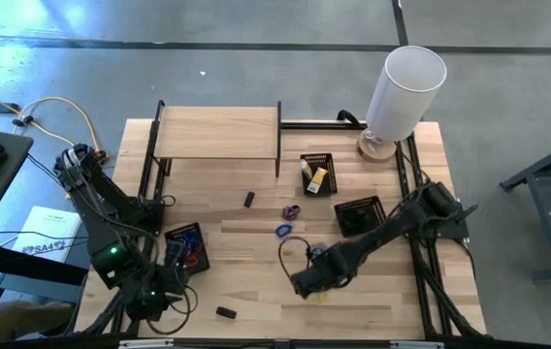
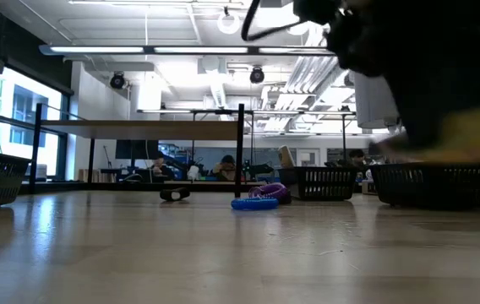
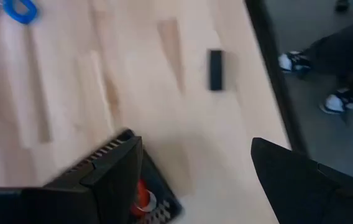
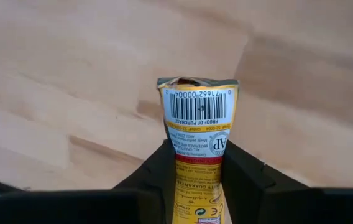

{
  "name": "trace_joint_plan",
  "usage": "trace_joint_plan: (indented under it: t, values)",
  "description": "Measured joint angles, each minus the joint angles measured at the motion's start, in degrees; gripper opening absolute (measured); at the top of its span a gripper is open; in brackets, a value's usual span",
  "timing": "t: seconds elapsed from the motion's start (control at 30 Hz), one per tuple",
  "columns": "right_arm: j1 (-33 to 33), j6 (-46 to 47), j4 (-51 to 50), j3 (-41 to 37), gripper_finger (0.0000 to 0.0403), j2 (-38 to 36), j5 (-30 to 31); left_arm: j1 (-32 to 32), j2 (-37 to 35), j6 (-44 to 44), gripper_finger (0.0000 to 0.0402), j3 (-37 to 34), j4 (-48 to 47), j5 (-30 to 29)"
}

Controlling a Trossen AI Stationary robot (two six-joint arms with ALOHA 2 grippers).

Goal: Pick & Place Office Desk Supplies
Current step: Put the crayon box into the top black bin

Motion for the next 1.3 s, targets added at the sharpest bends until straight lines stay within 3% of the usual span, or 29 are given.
trace_joint_plan:
  t: [0.47,0.73,0.97,1.3]
  values:
    - [-19.71,-27.87,-17.7,0.18,0.0095,-16.32,9.76,13.21,-0.04,4.73,0.0292,0.0,0.17,-0.77]
    - [-35.76,-46.36,-17.68,0.15,0.0095,-16.85,10.29,17.96,-0.04,4.66,0.0292,0.0,1.32,-0.76]
    - [-44.3,-51.36,-13.8,0.13,0.0095,-15.38,10.33,18.46,-0.04,-0.17,0.0292,0.0,1.12,-0.36]
    - [-46.96,-52.77,-8.54,-5.26,0.0095,-14.06,9.39,19.64,0.12,-5.74,0.0292,0.0,1.32,-0.98]
